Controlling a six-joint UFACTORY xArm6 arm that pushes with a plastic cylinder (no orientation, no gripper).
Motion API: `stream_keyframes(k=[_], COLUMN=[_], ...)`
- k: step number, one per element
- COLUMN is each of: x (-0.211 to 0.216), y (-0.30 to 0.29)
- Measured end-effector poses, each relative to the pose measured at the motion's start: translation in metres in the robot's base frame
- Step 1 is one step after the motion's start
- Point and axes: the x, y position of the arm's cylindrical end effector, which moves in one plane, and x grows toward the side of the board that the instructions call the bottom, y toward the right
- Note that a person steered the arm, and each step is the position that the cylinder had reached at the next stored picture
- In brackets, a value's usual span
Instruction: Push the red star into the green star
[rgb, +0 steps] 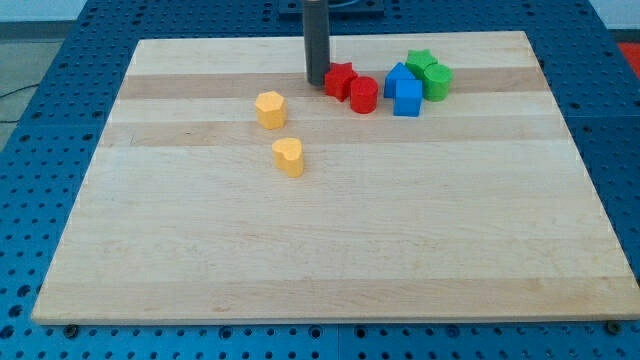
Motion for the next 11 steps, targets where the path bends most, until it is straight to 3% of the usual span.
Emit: stream_keyframes(k=[1,2,6,7,9,11], x=[-0.006,0.018,0.010,0.027,0.017,0.000], y=[-0.006,-0.036,-0.003,-0.009,0.015,0.074])
